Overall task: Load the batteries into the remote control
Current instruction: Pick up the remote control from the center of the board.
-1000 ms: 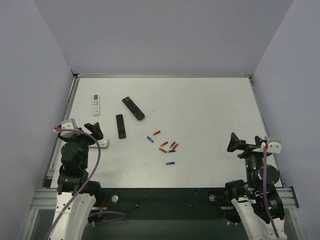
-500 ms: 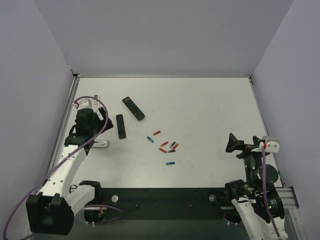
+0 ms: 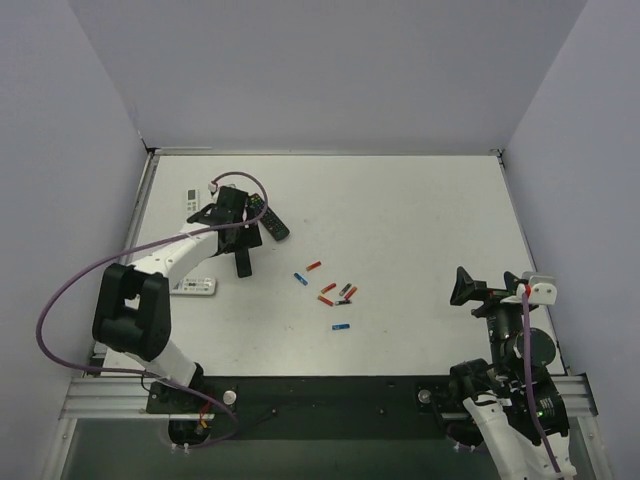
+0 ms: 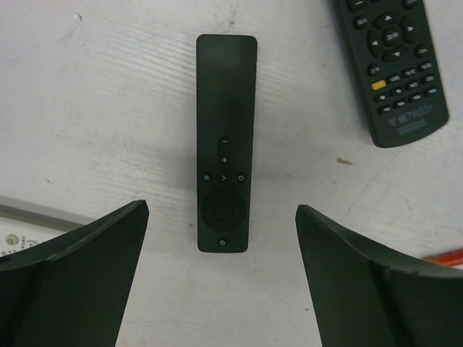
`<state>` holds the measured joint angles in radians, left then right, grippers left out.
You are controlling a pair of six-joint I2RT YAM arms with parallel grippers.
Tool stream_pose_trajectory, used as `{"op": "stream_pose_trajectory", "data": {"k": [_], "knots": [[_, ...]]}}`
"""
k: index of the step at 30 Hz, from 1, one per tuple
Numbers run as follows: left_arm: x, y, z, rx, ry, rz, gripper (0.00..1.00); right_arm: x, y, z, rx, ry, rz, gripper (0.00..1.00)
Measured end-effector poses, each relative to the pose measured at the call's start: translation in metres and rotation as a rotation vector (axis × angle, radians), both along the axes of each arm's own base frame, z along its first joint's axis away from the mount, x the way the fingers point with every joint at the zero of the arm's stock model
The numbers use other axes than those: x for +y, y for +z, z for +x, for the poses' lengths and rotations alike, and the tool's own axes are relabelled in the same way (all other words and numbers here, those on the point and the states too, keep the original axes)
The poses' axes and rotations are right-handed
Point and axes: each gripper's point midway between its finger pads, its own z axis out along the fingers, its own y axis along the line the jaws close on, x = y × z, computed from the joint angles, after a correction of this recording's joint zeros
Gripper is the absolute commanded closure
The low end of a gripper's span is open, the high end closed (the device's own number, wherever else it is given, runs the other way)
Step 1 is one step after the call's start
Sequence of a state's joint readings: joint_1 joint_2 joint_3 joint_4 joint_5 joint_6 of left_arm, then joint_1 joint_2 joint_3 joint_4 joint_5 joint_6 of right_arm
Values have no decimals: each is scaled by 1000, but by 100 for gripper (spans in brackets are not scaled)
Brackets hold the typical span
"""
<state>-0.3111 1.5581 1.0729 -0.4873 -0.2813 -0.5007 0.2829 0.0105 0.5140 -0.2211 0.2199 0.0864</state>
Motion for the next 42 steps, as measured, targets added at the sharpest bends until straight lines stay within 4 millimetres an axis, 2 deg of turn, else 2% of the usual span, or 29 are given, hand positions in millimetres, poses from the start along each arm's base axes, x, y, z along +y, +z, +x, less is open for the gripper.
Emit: {"op": "stream_pose_trajectory", "data": {"k": [7,13,18,26,31,34,37,39,42], "knots": [[8,-48,1,128,26,86,7,0,0,0,1,0,-2,0],[7,-69,0,180,24,100,11,0,-1,0,2,0,-3,0],[4,-70,1,178,26,94,19,0,-1,0,3,0,-3,0],[0,-72,1,175,23,74,47,0,-2,1,4,0,0,0],[-5,-73,0,154,7,45,56,4,-1,1,2,17,30,0],[-9,-72,-8,159,-18,18,60,12,0,-1,9,58,55,0],[-17,-69,-23,178,-70,-36,67,27,7,-1,35,139,72,0],[-24,-62,-31,177,-108,-74,70,41,10,2,66,202,80,0],[-40,-41,-38,143,-191,-161,75,62,8,8,136,298,102,0]]}}
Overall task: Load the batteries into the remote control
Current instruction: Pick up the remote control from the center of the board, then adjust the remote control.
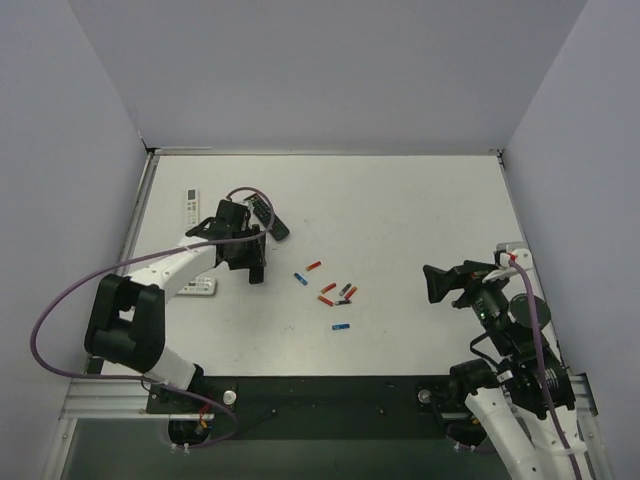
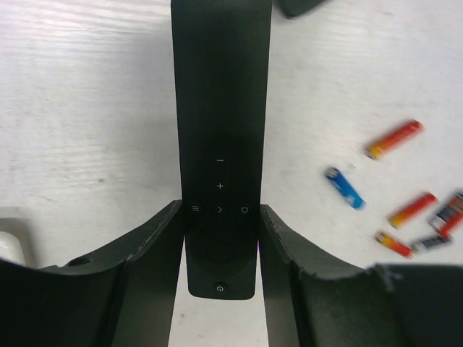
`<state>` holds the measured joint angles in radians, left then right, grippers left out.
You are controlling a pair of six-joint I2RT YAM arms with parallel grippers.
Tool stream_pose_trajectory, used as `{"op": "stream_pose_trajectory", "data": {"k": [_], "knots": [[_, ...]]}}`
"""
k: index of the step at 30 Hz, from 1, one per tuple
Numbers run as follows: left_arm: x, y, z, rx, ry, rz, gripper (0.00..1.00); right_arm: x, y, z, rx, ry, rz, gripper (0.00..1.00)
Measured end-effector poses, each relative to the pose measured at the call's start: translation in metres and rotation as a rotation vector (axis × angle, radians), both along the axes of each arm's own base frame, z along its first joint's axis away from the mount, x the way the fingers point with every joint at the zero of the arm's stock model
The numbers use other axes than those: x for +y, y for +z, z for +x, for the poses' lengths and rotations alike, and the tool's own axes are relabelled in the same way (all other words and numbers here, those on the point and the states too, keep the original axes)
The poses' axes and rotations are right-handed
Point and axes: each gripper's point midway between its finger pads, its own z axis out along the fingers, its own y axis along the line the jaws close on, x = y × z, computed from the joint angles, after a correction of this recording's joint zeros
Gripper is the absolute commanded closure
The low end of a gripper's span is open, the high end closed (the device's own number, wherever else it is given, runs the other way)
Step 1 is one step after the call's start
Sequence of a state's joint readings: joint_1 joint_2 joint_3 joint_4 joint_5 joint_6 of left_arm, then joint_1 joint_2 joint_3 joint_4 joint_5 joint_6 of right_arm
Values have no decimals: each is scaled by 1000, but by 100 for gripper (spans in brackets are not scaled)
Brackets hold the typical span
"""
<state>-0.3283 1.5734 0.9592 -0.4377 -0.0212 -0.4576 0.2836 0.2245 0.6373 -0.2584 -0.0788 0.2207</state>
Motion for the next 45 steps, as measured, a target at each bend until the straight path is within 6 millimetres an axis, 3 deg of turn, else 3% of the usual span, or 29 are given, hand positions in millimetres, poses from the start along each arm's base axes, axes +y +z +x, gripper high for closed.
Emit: {"op": "stream_pose_trajectory", "data": {"k": [8,17,24,30,36,41,44,45], "knots": [[-61,69,-26,-115,-282,-225,76,47,-21,14,203,179,111,0],[-157,132,-88,-174,-694,-429,76,107,-29,29,304,419,336,0],[-201,174,-129,-222,-907,-548,77,145,-24,28,329,591,462,0],[-217,193,-151,-247,-1024,-601,76,165,-5,16,274,717,504,7],[-221,196,-161,-248,-1075,-616,77,173,3,9,260,778,535,33],[-219,201,-163,-263,-1085,-622,77,176,3,4,265,807,563,45],[-218,206,-165,-278,-1090,-630,77,178,5,1,269,824,571,58],[-218,208,-166,-284,-1092,-633,77,178,5,0,270,829,573,67]]}}
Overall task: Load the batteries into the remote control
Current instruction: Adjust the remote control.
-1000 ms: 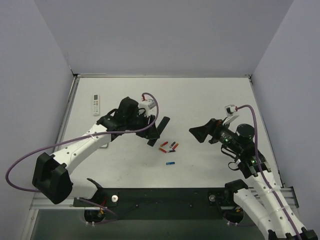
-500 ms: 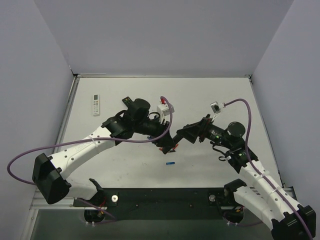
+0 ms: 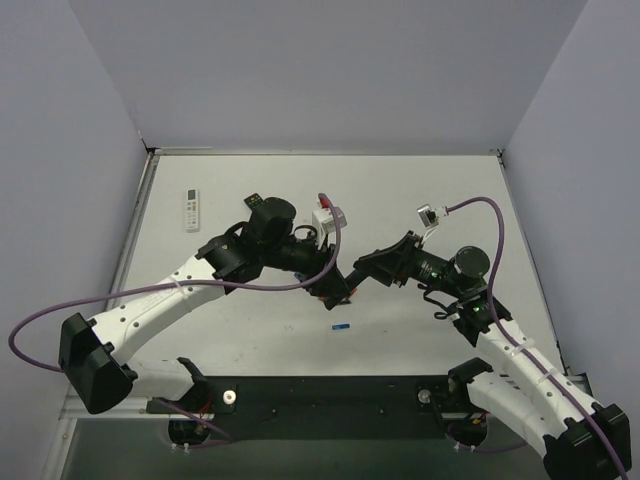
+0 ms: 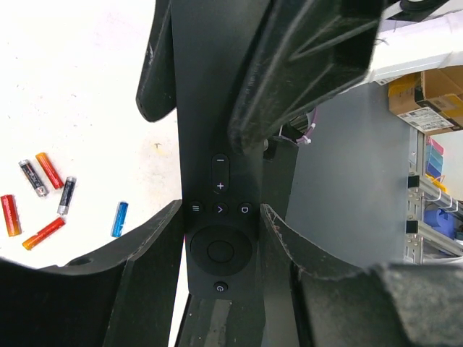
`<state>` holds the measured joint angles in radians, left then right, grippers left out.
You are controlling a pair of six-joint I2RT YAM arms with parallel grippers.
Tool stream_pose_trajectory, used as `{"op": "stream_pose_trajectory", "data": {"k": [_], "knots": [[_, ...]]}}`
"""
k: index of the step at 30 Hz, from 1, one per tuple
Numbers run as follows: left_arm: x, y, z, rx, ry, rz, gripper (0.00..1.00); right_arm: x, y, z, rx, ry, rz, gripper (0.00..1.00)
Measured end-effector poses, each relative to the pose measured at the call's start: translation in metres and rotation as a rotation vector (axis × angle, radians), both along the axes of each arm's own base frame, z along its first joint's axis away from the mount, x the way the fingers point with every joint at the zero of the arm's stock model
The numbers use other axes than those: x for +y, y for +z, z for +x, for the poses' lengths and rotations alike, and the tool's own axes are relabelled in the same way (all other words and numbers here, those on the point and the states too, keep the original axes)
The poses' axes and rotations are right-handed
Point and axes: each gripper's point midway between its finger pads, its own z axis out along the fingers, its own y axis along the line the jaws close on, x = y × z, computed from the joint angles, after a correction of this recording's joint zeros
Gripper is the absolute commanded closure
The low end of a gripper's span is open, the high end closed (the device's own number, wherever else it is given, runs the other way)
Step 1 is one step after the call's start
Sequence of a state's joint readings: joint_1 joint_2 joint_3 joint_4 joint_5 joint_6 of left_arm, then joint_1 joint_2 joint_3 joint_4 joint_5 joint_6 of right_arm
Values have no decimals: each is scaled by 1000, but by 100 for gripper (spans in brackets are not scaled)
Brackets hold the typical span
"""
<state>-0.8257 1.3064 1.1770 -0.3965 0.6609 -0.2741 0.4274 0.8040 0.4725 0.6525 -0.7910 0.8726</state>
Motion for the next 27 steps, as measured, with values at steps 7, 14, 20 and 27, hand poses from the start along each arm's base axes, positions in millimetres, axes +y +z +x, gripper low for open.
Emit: {"op": "stream_pose_trajectory", "data": {"k": [7,14,20,27], "knots": [[-1,5,1,-23,-2,-17,49,1,5,-2,24,1,28,95],[7,9,12,-113,93,-41,12,-8,-8,7,102,-96,-5,100],[17,23,7,-355,171,-90,11,-18,-20,20,227,-209,-43,100],[22,0,17,-536,247,-71,10,-27,-31,27,386,-312,-11,100]]}}
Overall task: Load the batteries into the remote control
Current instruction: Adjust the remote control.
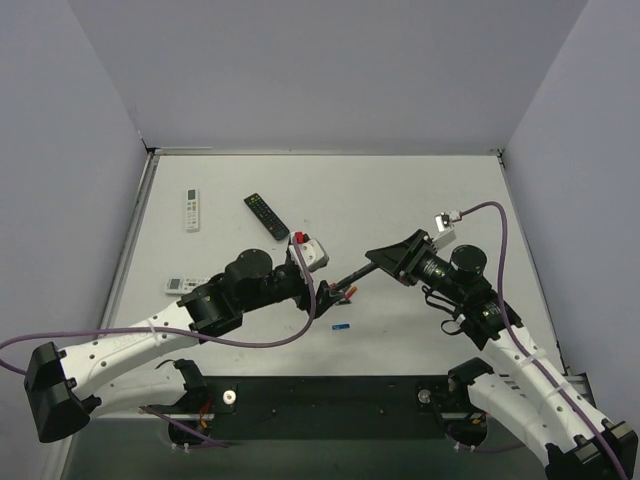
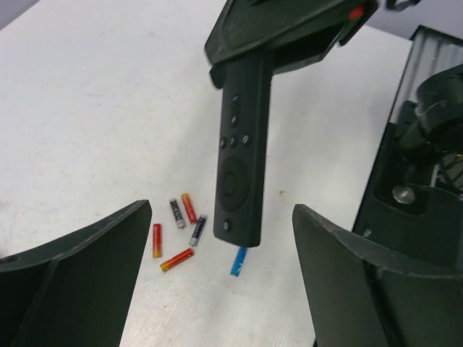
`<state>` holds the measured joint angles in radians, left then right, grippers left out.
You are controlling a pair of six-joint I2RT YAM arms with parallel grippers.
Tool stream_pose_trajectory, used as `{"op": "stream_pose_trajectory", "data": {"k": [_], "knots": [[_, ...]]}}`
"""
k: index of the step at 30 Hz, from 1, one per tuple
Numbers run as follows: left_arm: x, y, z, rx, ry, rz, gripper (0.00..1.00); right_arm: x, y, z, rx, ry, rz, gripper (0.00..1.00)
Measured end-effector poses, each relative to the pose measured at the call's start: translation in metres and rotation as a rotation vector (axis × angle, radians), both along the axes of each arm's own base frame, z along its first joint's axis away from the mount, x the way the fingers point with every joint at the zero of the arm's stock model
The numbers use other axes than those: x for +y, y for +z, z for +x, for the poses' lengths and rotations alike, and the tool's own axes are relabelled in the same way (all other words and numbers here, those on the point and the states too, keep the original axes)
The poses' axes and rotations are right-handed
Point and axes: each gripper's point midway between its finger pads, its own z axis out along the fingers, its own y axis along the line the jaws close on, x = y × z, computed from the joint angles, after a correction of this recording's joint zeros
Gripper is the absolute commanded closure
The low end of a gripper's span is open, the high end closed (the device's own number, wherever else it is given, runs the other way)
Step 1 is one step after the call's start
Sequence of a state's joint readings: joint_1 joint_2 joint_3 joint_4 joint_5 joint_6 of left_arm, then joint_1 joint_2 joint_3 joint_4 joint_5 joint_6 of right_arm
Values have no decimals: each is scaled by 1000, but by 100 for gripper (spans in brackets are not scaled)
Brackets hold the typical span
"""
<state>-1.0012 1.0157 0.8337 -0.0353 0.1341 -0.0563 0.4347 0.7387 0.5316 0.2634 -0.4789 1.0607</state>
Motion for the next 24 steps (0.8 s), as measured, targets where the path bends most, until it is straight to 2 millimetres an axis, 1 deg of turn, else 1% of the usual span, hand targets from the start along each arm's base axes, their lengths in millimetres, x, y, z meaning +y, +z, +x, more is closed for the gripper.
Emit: {"op": "stream_pose_trajectory", "data": {"k": [2,5,8,9,11,12,15,16,21,23,24], "knots": [[2,-13,6,-21,31,9,11,-2,2,1,22,-21,21,100],[4,-26,11,-40,58,10,11,-4,4,1,49,-45,50,100],[0,-28,13,-70,61,2,14,-4,5,1,76,-58,73,100],[-1,-25,13,-84,58,-7,18,-4,5,2,84,-62,81,100],[-4,-20,15,-114,55,-31,23,-4,6,2,100,-68,95,100],[-5,-17,15,-128,53,-46,30,-4,6,2,109,-71,102,100],[-8,-13,16,-162,47,-74,40,-4,4,1,145,-80,118,100],[-9,-12,16,-170,42,-77,45,-4,3,1,158,-83,124,100],[-16,-14,17,-192,24,-77,50,-4,3,1,193,-95,153,100],[-16,-13,17,-199,20,-78,58,-3,4,1,202,-97,162,99],[-17,-13,17,-201,17,-80,62,-4,4,1,209,-101,168,96]]}}
